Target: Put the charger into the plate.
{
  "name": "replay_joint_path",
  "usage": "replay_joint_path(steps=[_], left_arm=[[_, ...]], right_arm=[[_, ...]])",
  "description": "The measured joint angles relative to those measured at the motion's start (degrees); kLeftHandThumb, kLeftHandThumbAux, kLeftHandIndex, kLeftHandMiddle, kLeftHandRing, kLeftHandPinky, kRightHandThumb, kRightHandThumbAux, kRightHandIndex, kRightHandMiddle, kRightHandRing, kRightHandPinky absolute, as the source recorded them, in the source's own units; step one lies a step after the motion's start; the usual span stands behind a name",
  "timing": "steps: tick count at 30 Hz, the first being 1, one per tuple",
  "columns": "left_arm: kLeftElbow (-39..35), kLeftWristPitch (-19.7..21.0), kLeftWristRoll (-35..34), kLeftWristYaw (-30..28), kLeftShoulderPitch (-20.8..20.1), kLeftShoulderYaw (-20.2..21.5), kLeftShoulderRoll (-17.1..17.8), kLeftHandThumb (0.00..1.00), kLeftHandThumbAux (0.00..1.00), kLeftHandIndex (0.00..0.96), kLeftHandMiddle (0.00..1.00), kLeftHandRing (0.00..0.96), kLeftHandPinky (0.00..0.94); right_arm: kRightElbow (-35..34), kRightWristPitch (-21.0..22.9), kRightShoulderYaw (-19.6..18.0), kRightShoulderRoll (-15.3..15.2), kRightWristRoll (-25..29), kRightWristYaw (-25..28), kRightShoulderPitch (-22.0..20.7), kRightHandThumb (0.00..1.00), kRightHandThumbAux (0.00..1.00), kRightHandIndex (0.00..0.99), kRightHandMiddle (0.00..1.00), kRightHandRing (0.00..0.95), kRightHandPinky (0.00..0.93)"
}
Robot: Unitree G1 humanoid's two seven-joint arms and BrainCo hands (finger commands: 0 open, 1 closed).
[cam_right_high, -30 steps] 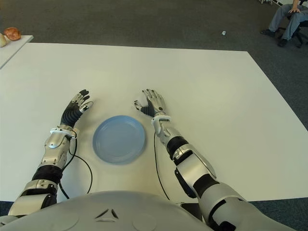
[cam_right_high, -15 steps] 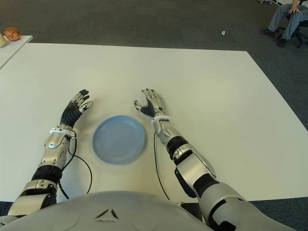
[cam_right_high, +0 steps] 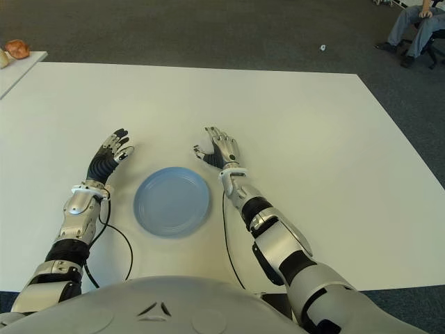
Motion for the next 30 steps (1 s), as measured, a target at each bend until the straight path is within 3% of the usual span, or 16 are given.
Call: replay_joint_path(steps=[8, 11, 14, 18, 30], left_arm=[[-1.0, 0.4, 0.0, 0.0, 0.6, 0.0, 0.0, 0.0, 0.579, 0.0, 0.032, 0.014, 0.011], [-1.2, 0.4, 0.0, 0.0, 0.7, 0.0, 0.0, 0.0, 0.578, 0.0, 0.03, 0.014, 0.012], [-1.4, 0.4, 0.0, 0.0, 1.0, 0.0, 0.0, 0.0, 0.577, 0.0, 0.031, 0.015, 0.014], [-2.0, 0.4, -0.1, 0.0, 1.3, 0.1, 0.0, 0.0, 0.572, 0.0, 0.033, 0.017, 0.017], [-3.3, -0.2, -0.3, 0.1, 1.6, 0.6, -0.9, 0.0, 0.526, 0.025, 0.047, 0.026, 0.035]], right_arm=[[0.1, -1.2, -0.3, -0.3, 0.2, -1.7, -0.1, 0.52, 0.373, 0.264, 0.455, 0.541, 0.645], [0.1, -1.7, -0.9, -0.5, 0.7, -1.6, -0.1, 0.59, 0.465, 0.357, 0.633, 0.665, 0.729], [-0.3, -1.6, -1.6, -0.6, 1.1, -1.0, -0.1, 0.666, 0.596, 0.41, 0.722, 0.737, 0.785], [-0.7, -0.4, -2.1, -0.6, 1.1, -0.5, -0.2, 0.815, 0.655, 0.414, 0.601, 0.768, 0.814], [-2.2, 5.1, -3.9, 0.2, 1.6, 1.8, -0.7, 0.857, 0.674, 0.404, 0.536, 0.828, 0.797]])
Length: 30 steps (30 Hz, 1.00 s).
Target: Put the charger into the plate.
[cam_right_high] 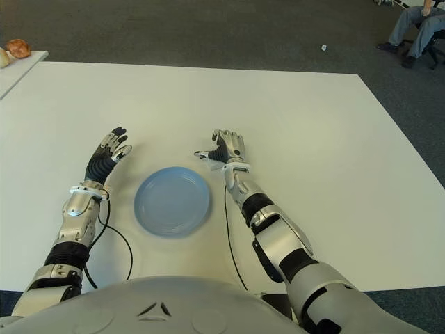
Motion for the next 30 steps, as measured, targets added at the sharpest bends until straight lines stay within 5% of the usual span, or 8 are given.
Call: replay_joint_path(steps=[16, 30], left_arm=[[-1.4, 0.0, -0.4, 0.0, 0.2, 1.1, -0.7, 0.0, 0.508, 0.03, 0.033, 0.016, 0.021], [-2.0, -0.2, -0.4, 0.0, 0.2, 1.1, -1.0, 0.0, 0.5, 0.035, 0.04, 0.017, 0.018]], right_arm=[[-1.6, 0.3, -0.9, -1.3, 0.6, 0.3, 0.1, 0.856, 0.676, 0.402, 0.53, 0.824, 0.771], [-2.5, 0.3, -0.3, -2.8, 0.2, 0.0, 0.2, 0.857, 0.675, 0.402, 0.538, 0.862, 0.839]])
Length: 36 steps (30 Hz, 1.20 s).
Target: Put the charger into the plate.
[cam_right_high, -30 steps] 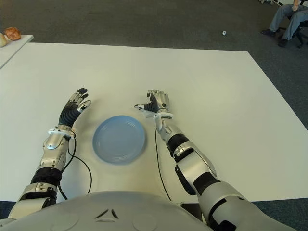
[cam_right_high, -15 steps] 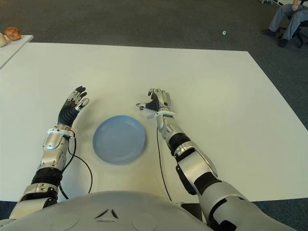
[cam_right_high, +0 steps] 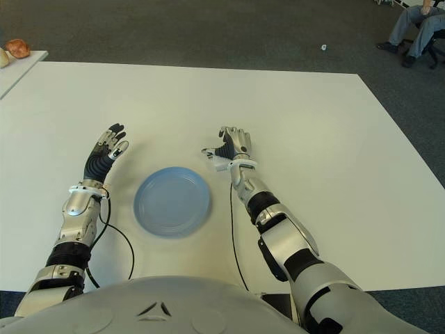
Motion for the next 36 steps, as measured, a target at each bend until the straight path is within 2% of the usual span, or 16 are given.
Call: replay_joint_path(steps=[18, 28, 36], left_arm=[[-0.1, 0.0, 0.0, 0.0, 0.0, 0.0, 0.0, 0.0, 0.5, 0.037, 0.058, 0.028, 0.019], [0.0, 0.0, 0.0, 0.0, 0.0, 0.0, 0.0, 0.0, 0.507, 0.035, 0.057, 0.029, 0.012], [0.6, 0.0, 0.0, -0.2, -0.1, 0.0, 0.0, 0.0, 0.506, 0.034, 0.058, 0.031, 0.009]], right_arm=[[-0.2, -1.5, 0.7, -1.9, -0.8, -1.9, 0.5, 0.857, 0.675, 0.402, 0.541, 0.874, 0.846], [-0.2, -3.0, 0.7, -3.5, -1.1, -5.8, 0.9, 0.857, 0.676, 0.401, 0.54, 0.875, 0.848], [-0.3, -3.6, 0.2, -4.7, -1.0, -6.5, 0.7, 0.856, 0.676, 0.4, 0.539, 0.874, 0.846]])
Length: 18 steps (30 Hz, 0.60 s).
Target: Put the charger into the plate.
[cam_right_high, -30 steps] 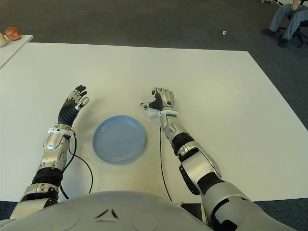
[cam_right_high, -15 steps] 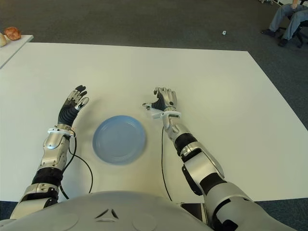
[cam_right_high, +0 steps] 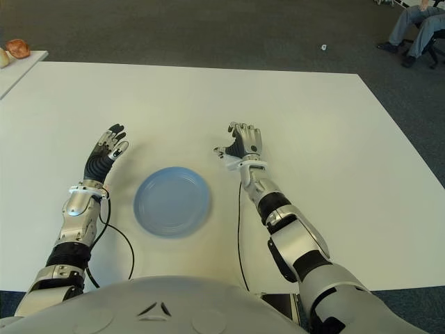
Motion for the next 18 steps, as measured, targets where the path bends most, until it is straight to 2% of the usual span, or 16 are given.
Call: replay_joint_path(steps=[18], left_arm=[[1.4, -0.2, -0.2, -1.0, -0.1, 0.0, 0.3, 0.0, 0.497, 0.04, 0.067, 0.041, 0.01]], right_arm=[[-0.3, -0.1, -0.9, -2.3, 0.2, 0.7, 0.0, 0.856, 0.677, 0.401, 0.541, 0.875, 0.852]])
